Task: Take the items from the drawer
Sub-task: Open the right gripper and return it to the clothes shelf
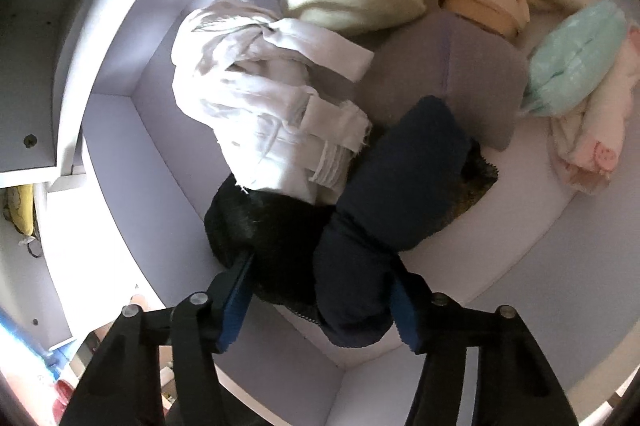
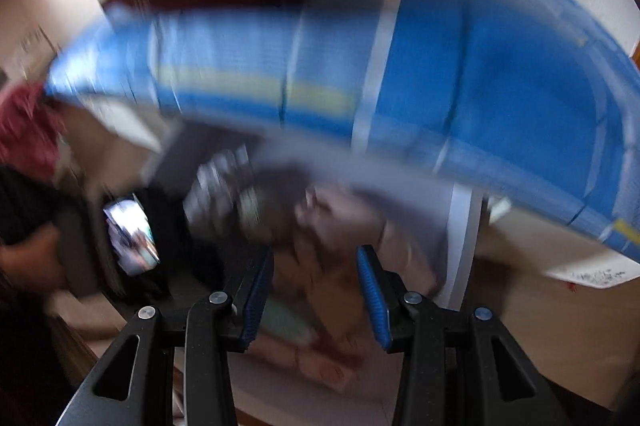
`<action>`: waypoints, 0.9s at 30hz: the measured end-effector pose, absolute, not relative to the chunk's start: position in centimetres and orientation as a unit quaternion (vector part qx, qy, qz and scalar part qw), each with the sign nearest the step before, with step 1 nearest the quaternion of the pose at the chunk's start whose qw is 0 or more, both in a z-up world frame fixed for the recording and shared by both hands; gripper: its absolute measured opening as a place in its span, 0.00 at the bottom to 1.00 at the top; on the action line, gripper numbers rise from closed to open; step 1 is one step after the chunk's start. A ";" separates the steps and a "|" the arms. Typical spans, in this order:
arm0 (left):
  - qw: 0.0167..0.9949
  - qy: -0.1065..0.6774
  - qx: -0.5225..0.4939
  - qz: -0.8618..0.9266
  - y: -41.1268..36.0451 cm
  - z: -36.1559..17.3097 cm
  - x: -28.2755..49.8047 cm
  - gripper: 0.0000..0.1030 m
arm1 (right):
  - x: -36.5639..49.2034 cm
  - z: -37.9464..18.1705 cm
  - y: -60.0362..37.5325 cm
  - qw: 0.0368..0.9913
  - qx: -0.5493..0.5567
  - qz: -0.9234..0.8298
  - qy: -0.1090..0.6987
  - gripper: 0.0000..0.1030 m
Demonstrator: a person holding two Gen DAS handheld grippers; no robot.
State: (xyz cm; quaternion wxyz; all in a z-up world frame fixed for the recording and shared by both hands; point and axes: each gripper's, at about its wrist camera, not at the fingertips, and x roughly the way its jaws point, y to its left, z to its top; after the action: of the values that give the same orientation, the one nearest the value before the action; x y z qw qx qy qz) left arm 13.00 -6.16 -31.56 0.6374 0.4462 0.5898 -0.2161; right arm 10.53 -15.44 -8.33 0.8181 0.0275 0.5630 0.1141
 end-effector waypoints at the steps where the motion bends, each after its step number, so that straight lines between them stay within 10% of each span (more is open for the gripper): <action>1: 0.638 0.589 0.445 -0.219 -6.0 -31.4 13.0 0.56 | 10.5 -9.3 -15.2 0.806 0.029 0.116 0.580 0.42; 19: 0.665 0.604 0.332 -0.286 -3.3 -25.0 15.5 0.11 | 9.6 -17.0 -9.6 0.718 -0.055 0.182 0.669 0.42; 27: 0.681 0.613 0.287 -0.279 -1.7 -22.9 17.0 0.10 | 8.9 -19.7 -7.4 0.698 -0.114 0.193 0.680 0.42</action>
State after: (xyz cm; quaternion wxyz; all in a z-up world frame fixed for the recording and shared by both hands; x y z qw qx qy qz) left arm 16.98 -1.74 -22.95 0.6811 0.2872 0.6128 -0.2795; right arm 8.93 -7.36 -19.75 0.6981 -0.1144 0.6800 0.1928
